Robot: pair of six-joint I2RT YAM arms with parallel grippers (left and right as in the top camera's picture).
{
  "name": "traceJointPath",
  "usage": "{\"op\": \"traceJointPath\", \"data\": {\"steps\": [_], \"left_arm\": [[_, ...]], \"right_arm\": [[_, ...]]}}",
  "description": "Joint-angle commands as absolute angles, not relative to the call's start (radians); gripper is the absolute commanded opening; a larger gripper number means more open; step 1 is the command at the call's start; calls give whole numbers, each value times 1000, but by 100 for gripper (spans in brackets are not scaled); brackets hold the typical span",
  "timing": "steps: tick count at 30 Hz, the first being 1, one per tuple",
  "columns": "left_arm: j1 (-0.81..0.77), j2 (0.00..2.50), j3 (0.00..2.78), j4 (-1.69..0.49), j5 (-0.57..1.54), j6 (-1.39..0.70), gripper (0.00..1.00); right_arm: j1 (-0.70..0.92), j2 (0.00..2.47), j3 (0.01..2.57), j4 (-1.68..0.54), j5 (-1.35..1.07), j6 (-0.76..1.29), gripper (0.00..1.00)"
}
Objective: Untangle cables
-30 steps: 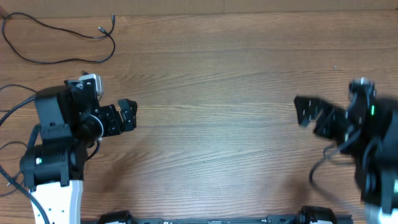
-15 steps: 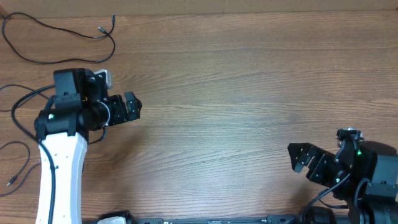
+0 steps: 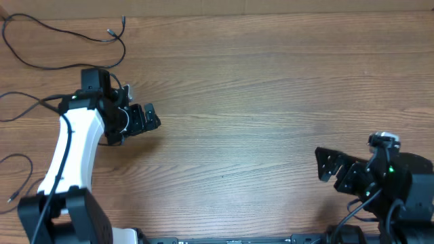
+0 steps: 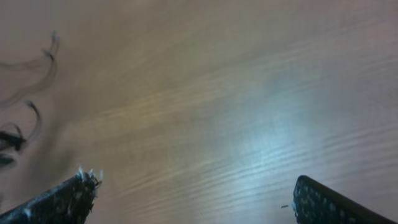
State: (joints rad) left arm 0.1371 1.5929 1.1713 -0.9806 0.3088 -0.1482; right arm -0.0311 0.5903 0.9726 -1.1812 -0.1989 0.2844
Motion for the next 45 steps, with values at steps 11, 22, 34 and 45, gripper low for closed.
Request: {"op": "traceJointPath", "data": {"steps": [11, 22, 34, 45], "left_arm": [[134, 1758, 1183, -982, 303, -127, 100], [134, 1760, 1183, -982, 303, -127, 100], [134, 1760, 1183, -982, 303, -127, 100], [134, 1760, 1183, -982, 303, -127, 100]], "right_arm": [[-26, 295, 690, -883, -224, 237, 100], [-26, 224, 674, -1154, -233, 261, 100], [-26, 224, 674, -1154, -233, 261, 100], [-26, 205, 674, -1152, -218, 261, 100]]}}
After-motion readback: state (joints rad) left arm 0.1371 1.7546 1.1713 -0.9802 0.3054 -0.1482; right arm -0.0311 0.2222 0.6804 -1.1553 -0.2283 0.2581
